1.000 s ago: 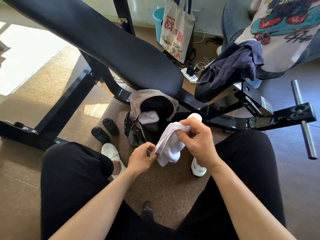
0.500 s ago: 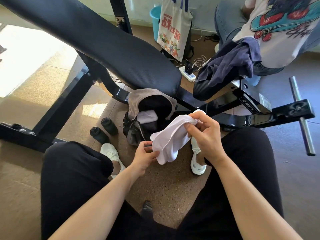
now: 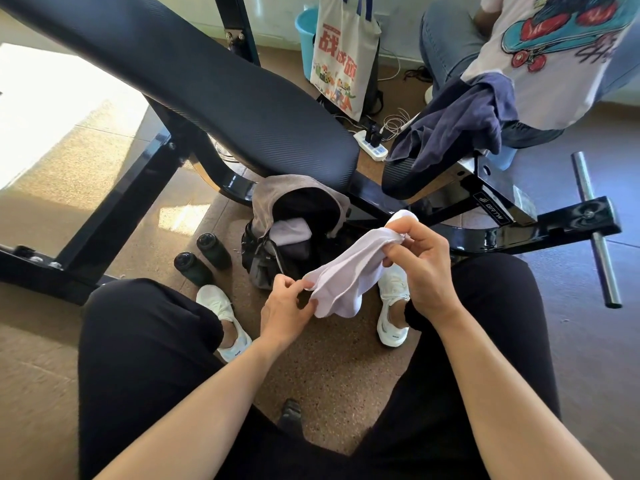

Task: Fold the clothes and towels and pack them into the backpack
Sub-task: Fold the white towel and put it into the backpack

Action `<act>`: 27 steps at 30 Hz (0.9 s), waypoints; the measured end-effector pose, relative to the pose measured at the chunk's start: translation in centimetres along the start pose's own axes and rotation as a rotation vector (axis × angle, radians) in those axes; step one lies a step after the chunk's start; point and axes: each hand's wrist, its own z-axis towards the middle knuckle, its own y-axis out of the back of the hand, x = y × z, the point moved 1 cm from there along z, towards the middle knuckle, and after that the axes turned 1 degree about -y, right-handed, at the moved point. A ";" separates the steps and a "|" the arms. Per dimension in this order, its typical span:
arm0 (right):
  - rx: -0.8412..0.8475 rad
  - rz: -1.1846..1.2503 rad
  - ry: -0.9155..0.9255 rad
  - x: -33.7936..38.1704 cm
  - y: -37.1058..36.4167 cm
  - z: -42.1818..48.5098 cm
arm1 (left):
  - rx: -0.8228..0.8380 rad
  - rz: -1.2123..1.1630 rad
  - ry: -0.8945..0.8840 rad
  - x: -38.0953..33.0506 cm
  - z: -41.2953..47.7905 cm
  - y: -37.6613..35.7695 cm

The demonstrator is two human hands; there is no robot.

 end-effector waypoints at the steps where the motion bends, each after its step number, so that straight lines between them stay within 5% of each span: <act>1: -0.009 -0.006 0.004 0.0 0.1 0.1 | 0.009 0.023 0.019 0.0 0.1 0.1; 13: -0.265 -0.596 -0.118 -5.0 3.5 3.0 | 0.144 0.155 0.188 1.3 2.5 8.9; 20: -0.224 -0.552 -0.222 -5.3 2.2 3.4 | 0.254 -0.648 0.211 1.7 3.2 13.7; 27: -0.152 -0.491 -0.331 -5.4 2.3 3.2 | 0.438 -1.147 0.431 1.6 2.1 13.6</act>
